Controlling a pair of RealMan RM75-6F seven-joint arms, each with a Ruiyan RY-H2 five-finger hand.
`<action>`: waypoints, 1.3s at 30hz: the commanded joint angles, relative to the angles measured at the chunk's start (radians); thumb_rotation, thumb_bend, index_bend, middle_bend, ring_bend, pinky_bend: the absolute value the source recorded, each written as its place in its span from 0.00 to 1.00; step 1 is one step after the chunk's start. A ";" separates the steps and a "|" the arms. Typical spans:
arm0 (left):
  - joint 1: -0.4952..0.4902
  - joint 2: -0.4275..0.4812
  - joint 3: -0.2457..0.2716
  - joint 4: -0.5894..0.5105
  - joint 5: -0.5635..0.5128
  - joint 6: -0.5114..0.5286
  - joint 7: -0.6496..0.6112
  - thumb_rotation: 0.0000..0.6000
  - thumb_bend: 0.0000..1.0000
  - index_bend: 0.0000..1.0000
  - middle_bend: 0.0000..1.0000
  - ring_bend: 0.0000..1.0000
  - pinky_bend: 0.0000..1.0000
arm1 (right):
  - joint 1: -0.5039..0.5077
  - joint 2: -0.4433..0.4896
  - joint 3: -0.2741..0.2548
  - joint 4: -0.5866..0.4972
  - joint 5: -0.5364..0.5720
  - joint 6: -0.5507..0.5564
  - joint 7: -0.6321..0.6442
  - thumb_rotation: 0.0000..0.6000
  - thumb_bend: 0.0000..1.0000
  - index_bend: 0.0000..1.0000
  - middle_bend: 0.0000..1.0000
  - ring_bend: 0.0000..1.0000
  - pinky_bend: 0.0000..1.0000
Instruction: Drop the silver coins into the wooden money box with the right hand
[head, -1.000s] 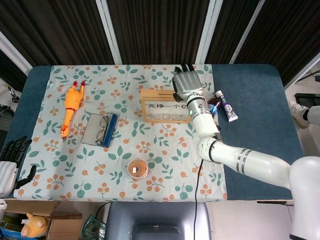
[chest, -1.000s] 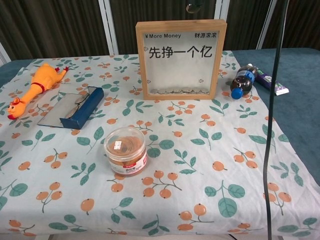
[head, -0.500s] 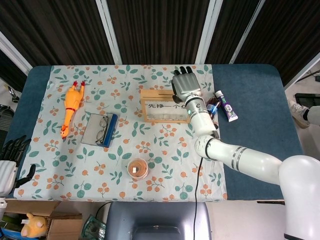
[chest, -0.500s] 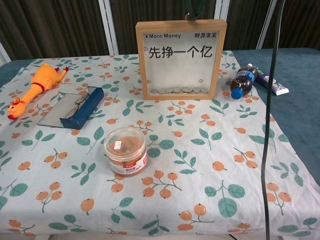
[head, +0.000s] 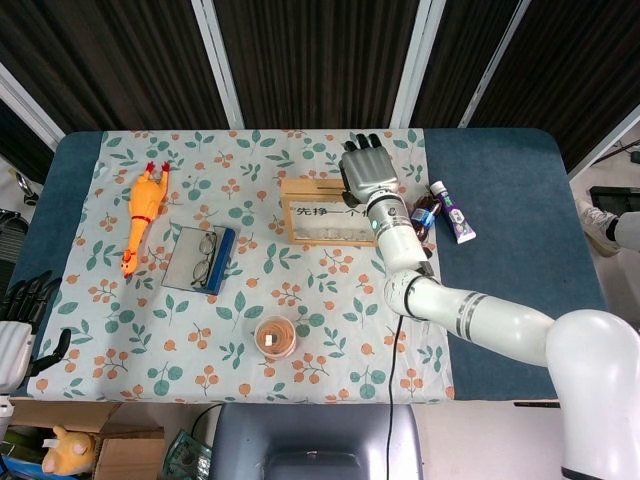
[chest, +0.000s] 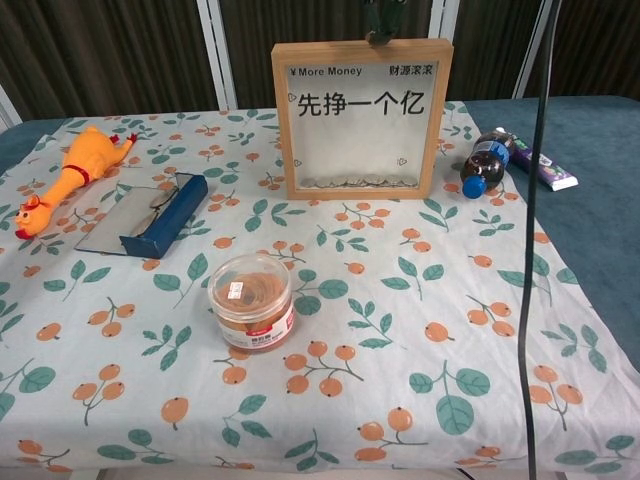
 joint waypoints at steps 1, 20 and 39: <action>0.000 0.000 0.000 0.000 0.000 0.000 0.000 1.00 0.45 0.00 0.00 0.00 0.01 | 0.001 -0.001 -0.001 0.002 0.000 0.000 0.001 1.00 0.63 0.72 0.26 0.03 0.15; -0.005 -0.003 -0.002 0.000 -0.005 -0.012 0.003 1.00 0.45 0.00 0.00 0.00 0.01 | 0.011 -0.005 -0.020 0.024 -0.002 -0.001 0.017 1.00 0.65 0.68 0.24 0.03 0.15; -0.008 -0.001 -0.002 0.001 0.002 -0.008 -0.007 1.00 0.45 0.00 0.00 0.00 0.02 | -0.012 0.020 -0.008 -0.031 -0.099 0.054 0.076 1.00 0.65 0.58 0.22 0.03 0.15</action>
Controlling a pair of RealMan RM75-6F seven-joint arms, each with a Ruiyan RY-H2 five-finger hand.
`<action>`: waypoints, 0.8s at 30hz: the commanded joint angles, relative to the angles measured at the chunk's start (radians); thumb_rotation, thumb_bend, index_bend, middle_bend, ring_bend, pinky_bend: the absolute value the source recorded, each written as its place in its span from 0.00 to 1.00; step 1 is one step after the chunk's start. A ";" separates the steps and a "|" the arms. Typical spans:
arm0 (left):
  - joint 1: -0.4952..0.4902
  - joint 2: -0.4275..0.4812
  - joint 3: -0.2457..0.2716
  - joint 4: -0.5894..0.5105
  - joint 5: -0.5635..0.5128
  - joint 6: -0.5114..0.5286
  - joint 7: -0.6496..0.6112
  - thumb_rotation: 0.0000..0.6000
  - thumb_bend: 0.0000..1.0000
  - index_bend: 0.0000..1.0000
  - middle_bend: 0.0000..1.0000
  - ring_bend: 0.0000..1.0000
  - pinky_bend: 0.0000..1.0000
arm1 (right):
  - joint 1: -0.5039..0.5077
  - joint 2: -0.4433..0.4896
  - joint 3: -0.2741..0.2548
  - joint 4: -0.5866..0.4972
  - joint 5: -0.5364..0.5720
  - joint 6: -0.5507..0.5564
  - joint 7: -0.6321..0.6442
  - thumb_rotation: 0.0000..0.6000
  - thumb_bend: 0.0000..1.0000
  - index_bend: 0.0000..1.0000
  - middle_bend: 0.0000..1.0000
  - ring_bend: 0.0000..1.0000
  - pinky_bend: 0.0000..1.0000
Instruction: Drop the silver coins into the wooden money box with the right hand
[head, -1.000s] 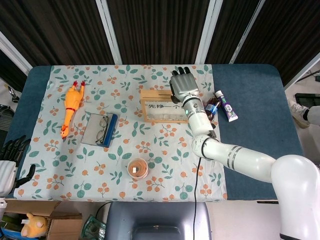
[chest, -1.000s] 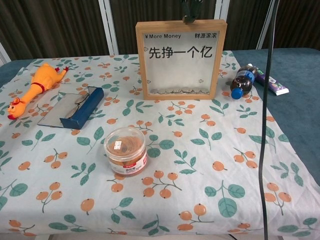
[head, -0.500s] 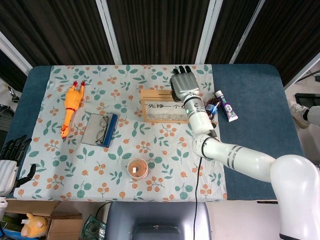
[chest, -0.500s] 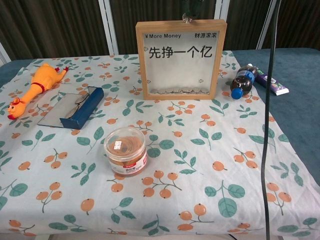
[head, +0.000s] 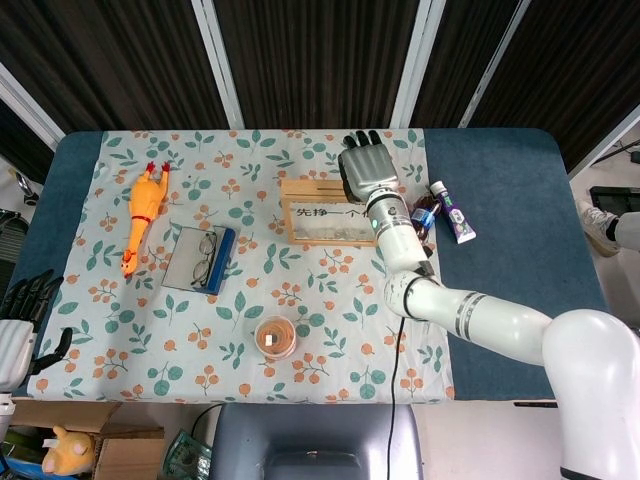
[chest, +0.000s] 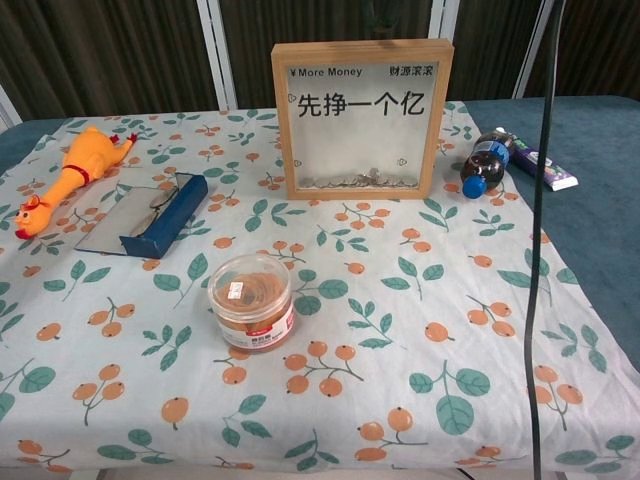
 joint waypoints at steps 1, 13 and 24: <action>-0.001 0.000 0.000 0.001 0.002 0.001 -0.003 1.00 0.45 0.00 0.00 0.00 0.02 | -0.027 0.031 0.016 -0.056 -0.079 0.043 0.045 1.00 0.65 0.55 0.22 0.03 0.15; 0.015 0.002 0.002 -0.009 0.020 0.047 0.005 1.00 0.45 0.00 0.00 0.00 0.00 | -0.455 0.365 -0.135 -0.705 -0.799 0.541 0.272 1.00 0.35 0.28 0.13 0.00 0.14; 0.043 0.003 0.008 -0.041 0.046 0.110 0.068 1.00 0.45 0.00 0.00 0.00 0.00 | -0.987 0.324 -0.470 -0.669 -1.228 0.911 0.384 1.00 0.35 0.13 0.02 0.00 0.00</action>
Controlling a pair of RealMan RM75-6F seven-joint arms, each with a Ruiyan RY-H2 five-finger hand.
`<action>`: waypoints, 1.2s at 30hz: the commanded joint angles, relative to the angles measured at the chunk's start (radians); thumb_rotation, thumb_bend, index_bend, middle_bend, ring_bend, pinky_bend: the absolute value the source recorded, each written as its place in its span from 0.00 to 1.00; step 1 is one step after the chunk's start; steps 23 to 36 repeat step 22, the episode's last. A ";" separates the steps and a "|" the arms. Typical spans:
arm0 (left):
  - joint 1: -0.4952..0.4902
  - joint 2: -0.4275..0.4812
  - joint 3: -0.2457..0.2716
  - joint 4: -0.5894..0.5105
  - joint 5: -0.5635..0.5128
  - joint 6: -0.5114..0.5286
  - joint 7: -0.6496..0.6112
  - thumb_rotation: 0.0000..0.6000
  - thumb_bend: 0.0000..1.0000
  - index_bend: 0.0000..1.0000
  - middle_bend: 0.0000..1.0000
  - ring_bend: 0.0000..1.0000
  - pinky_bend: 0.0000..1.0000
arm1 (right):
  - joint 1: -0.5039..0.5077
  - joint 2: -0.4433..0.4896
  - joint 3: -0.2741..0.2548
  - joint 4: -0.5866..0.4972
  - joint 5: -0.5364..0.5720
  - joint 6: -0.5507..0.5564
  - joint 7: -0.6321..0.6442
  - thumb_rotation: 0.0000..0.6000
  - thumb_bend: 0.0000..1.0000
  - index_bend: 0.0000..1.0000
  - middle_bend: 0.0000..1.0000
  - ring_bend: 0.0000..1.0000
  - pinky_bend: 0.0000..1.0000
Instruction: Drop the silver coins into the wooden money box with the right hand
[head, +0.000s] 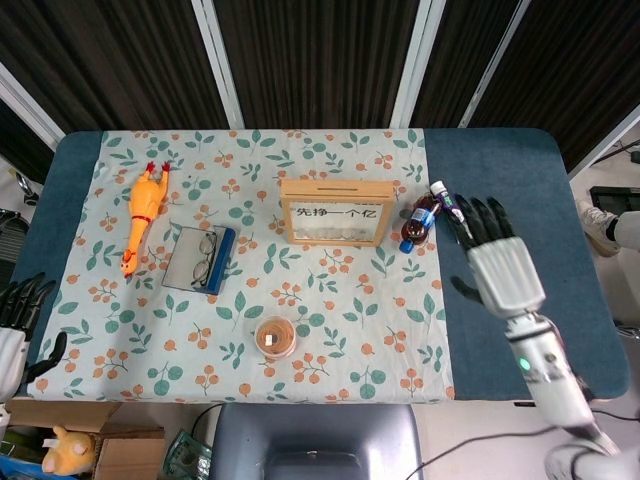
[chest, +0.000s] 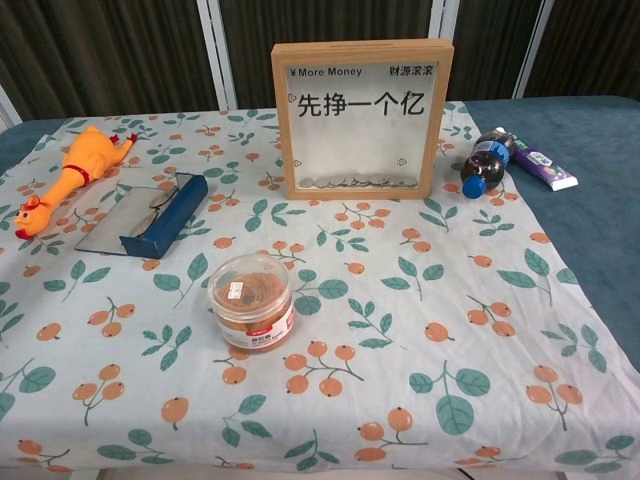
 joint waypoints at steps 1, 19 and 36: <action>0.008 0.000 0.005 -0.013 0.012 0.014 0.027 1.00 0.45 0.00 0.00 0.00 0.00 | -0.226 -0.029 -0.149 0.059 -0.104 0.138 0.083 1.00 0.35 0.12 0.01 0.00 0.00; 0.013 0.001 0.027 -0.085 0.011 -0.030 0.180 1.00 0.45 0.00 0.00 0.00 0.00 | -0.458 -0.125 -0.034 0.263 -0.119 0.184 0.232 1.00 0.35 0.04 0.00 0.00 0.00; 0.016 0.001 0.029 -0.086 0.014 -0.027 0.184 1.00 0.45 0.00 0.00 0.00 0.00 | -0.467 -0.122 -0.018 0.260 -0.124 0.164 0.229 1.00 0.34 0.04 0.00 0.00 0.00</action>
